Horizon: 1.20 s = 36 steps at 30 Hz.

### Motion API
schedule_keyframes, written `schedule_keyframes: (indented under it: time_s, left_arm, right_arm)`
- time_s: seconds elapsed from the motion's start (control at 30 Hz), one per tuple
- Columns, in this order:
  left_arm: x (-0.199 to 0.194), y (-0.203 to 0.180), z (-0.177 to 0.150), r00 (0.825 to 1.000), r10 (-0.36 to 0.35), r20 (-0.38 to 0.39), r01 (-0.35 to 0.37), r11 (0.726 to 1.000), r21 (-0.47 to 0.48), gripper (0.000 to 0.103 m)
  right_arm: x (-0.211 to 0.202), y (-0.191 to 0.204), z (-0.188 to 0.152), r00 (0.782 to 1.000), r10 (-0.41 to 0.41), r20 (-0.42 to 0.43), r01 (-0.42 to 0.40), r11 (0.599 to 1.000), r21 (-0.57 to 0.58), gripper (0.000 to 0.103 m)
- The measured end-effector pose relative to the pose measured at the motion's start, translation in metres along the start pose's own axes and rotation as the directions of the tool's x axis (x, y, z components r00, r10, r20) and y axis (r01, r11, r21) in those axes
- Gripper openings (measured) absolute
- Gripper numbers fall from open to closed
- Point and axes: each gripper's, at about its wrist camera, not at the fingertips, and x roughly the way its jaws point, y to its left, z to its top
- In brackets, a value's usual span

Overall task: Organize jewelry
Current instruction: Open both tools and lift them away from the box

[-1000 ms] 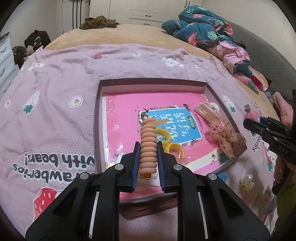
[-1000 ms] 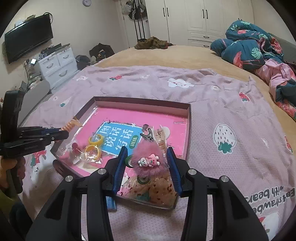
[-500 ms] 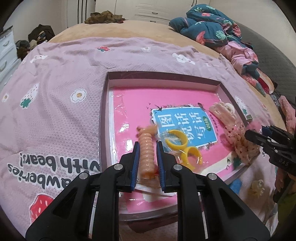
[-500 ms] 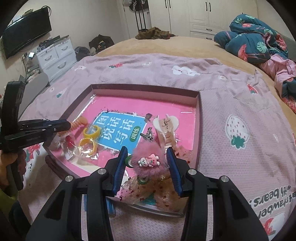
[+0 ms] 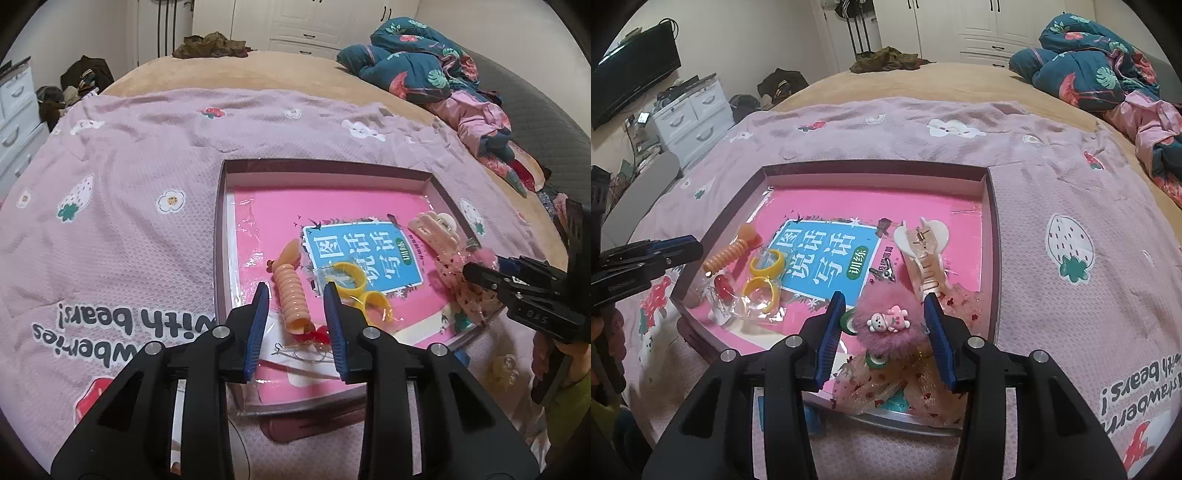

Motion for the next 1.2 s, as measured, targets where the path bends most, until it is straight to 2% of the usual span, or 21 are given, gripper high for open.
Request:
schedule_keyframes:
  time_s: [0.1,0.23,0.3,0.43,0.47,0.63,0.7,1.0,1.2]
  left_arm:
    - [-0.005,-0.003,-0.001,1.0,0.006,0.003,-0.006,1.0,0.004,0.042]
    - [-0.014,-0.006,-0.001,1.0,0.017,0.012,-0.017,1.0,0.007,0.051]
    - [-0.02,-0.007,-0.002,1.0,0.019,0.021,-0.019,1.0,0.006,0.06]
    - [-0.031,-0.011,-0.003,0.999,0.027,0.037,-0.028,1.0,0.007,0.069]
    - [-0.035,-0.012,-0.004,0.998,0.035,0.044,-0.035,0.999,0.008,0.075]
    - [-0.051,-0.017,-0.006,0.997,0.046,0.064,-0.046,0.999,0.005,0.084]
    - [-0.059,-0.019,-0.008,0.996,0.052,0.077,-0.053,0.999,0.005,0.092]
    - [-0.09,-0.03,-0.018,0.99,0.085,0.111,-0.086,0.996,0.0,0.094]
    - [-0.105,-0.038,-0.028,0.988,0.076,0.136,-0.077,0.997,0.002,0.094]
  right_arm:
    - [-0.003,0.0,0.0,1.0,-0.001,0.001,0.001,1.0,0.007,0.044]
    - [-0.01,-0.001,0.0,1.0,-0.002,0.013,0.002,1.0,0.014,0.047]
    - [-0.016,-0.001,0.001,1.0,0.001,0.026,-0.001,1.0,0.017,0.054]
    - [-0.033,0.0,0.0,0.998,0.005,0.063,-0.006,1.0,0.02,0.067]
    - [-0.037,0.0,0.0,0.997,0.006,0.071,-0.008,1.0,0.02,0.07]
    - [-0.06,0.0,-0.003,0.995,0.006,0.103,-0.008,1.0,0.022,0.076]
    - [-0.069,-0.001,-0.004,0.993,0.002,0.117,-0.005,1.0,0.022,0.077]
    - [-0.111,0.003,-0.009,0.985,-0.011,0.174,0.009,1.0,0.012,0.084]
    - [-0.136,0.007,-0.016,0.978,-0.011,0.21,0.012,1.0,-0.001,0.086]
